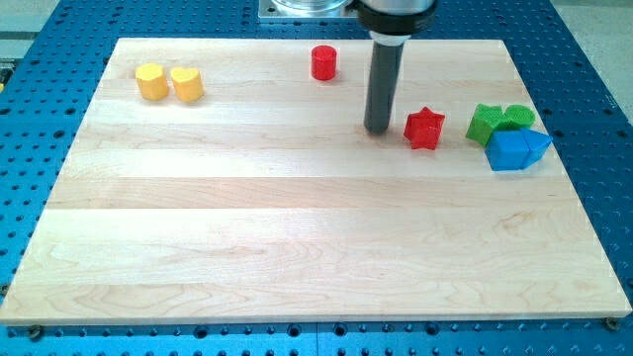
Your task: Push the red star into the group of blocks
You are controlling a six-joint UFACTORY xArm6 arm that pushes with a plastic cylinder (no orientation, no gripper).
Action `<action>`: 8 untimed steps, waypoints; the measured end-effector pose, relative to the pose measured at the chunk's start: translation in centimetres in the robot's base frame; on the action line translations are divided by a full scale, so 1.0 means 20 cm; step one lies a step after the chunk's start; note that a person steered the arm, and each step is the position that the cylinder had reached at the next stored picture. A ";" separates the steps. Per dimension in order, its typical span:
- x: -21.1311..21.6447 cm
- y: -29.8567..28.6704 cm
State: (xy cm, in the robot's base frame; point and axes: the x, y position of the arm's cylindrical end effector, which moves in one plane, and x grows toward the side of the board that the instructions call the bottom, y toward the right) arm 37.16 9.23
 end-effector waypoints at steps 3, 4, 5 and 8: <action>0.23 0.19; 0.27 0.26; 0.29 0.32; 0.29 -0.08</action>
